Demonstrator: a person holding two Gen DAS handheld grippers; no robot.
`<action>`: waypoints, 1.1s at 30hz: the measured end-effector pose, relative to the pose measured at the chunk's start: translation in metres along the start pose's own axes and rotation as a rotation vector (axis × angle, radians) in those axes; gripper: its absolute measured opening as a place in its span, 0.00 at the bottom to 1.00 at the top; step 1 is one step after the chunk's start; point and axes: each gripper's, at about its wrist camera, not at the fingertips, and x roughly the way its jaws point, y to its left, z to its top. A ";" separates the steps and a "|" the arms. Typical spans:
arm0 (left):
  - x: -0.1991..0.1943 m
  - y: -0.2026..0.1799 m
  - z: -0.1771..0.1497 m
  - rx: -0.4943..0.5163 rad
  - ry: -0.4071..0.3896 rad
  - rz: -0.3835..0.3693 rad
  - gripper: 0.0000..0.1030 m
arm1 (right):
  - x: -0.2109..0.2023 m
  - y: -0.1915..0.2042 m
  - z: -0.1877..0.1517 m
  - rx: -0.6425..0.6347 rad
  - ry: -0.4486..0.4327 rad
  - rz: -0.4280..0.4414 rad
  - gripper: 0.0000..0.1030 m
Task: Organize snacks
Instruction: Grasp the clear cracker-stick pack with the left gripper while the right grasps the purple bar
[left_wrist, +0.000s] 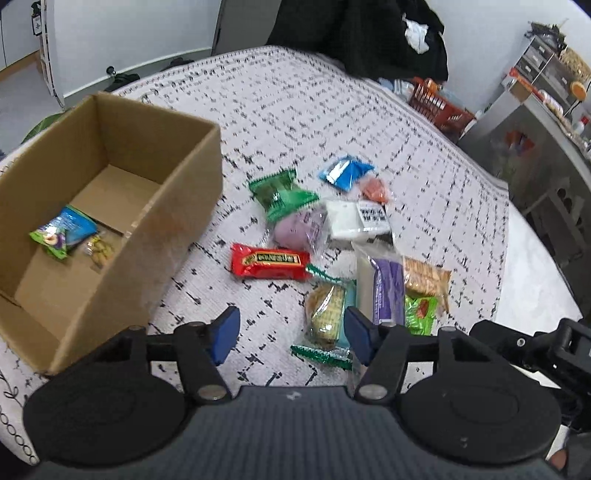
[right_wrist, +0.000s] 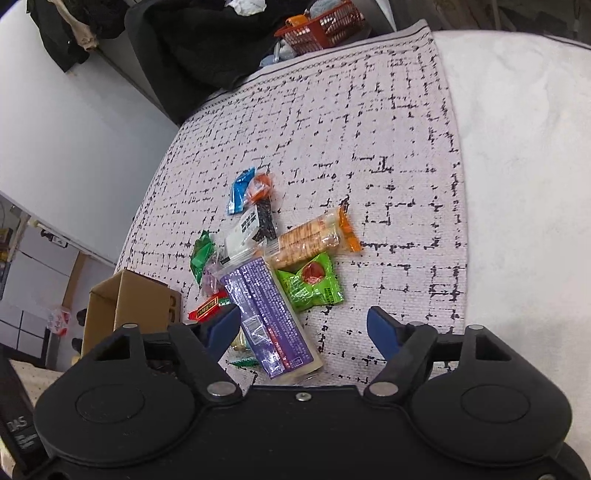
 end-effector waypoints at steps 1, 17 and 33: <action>0.004 -0.001 0.000 0.003 0.007 0.001 0.60 | 0.003 0.000 0.000 -0.001 0.007 0.002 0.71; 0.052 -0.016 -0.002 0.046 0.061 -0.008 0.60 | 0.035 -0.011 0.008 0.049 0.083 0.044 0.71; 0.065 -0.026 -0.003 0.092 0.068 -0.068 0.50 | 0.050 -0.013 0.012 0.072 0.111 0.035 0.71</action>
